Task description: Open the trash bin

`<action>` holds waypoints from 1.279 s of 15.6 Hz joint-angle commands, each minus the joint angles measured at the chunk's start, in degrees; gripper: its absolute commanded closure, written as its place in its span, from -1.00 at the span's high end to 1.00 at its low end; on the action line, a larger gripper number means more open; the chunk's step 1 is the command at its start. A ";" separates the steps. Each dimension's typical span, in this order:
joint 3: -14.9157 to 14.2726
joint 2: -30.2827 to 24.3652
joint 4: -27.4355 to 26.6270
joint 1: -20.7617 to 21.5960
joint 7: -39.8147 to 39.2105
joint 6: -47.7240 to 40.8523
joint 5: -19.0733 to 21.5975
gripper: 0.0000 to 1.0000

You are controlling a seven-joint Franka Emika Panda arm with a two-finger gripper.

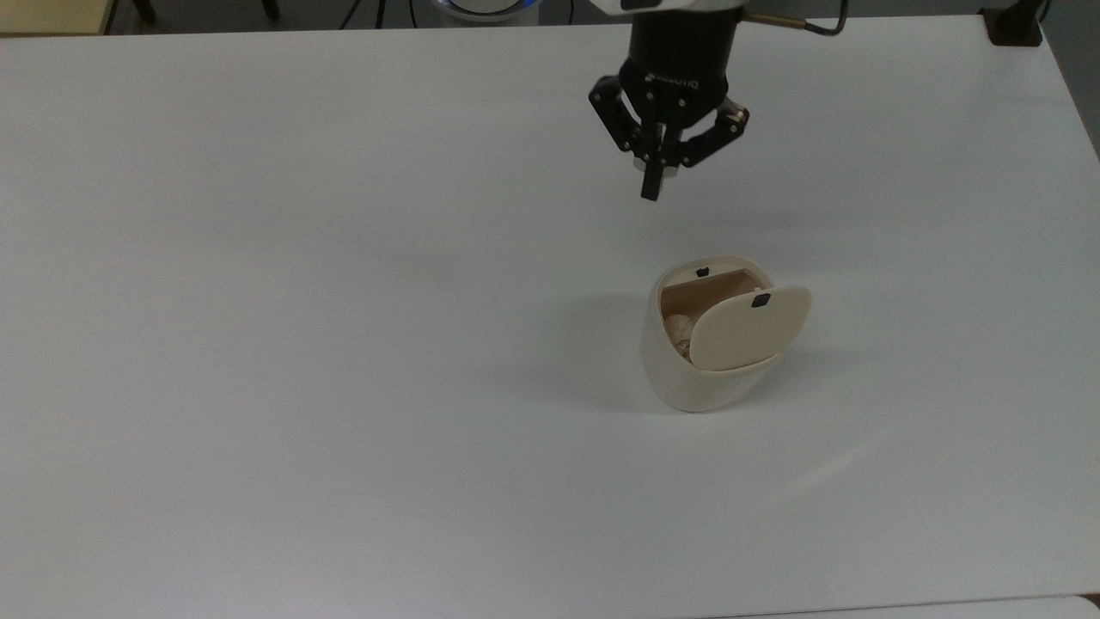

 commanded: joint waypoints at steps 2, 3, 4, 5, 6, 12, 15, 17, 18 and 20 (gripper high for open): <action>0.12 -5.71 -1.69 -3.93 -2.73 -8.08 3.67 -1.00; -0.15 -6.50 -1.78 -5.07 -5.45 -10.18 5.95 -1.00; -0.50 -7.64 -2.22 -6.30 -8.70 -12.47 8.24 -1.00; -1.02 -8.87 -2.92 -7.10 -11.78 -14.32 10.00 -1.00; -1.64 -9.93 -3.27 -7.72 -13.98 -15.38 11.15 -1.00; -3.92 -13.27 -7.31 -11.85 -23.03 -16.80 13.09 -1.00; -4.63 -13.72 -7.67 -13.95 -28.84 -17.50 14.41 -1.00; -4.55 -13.63 -7.49 -15.28 -32.36 -17.41 14.59 -1.00; -4.54 -13.37 -7.32 -15.28 -33.42 -17.32 14.50 -1.00; -4.54 -12.58 -7.14 -15.11 -34.91 -16.80 14.41 -0.99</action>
